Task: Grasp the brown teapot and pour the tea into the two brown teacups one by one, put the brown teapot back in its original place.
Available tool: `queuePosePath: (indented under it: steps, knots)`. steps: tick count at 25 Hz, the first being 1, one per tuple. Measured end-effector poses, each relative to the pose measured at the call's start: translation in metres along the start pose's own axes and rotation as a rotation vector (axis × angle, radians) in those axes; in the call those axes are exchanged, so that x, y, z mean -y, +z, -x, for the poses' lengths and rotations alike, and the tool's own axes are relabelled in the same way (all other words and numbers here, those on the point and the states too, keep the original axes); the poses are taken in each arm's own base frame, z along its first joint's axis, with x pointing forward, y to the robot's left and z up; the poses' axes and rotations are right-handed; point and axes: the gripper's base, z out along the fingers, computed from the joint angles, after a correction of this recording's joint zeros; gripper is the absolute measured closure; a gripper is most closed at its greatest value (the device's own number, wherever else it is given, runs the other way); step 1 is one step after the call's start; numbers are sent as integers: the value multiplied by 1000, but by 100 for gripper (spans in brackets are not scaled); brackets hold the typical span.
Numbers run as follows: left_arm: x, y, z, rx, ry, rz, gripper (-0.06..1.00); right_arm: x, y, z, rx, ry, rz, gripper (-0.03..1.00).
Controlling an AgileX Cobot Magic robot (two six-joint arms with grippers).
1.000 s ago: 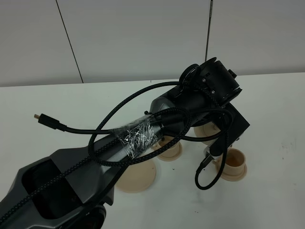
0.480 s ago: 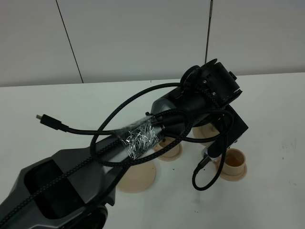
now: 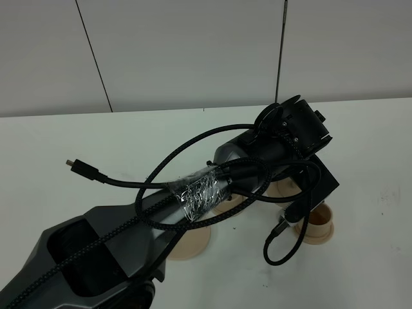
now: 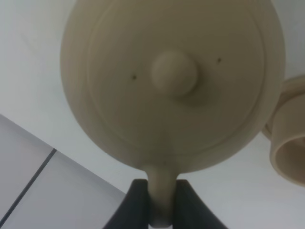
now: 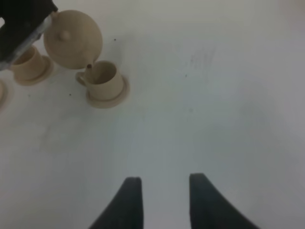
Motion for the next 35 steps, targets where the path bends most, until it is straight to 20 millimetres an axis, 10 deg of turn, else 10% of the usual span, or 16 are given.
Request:
queuePosePath:
  steps: [35]
  knots:
    - [-5, -8, -3, -54, 64, 42, 78, 0, 0, 0, 0, 0, 0, 73]
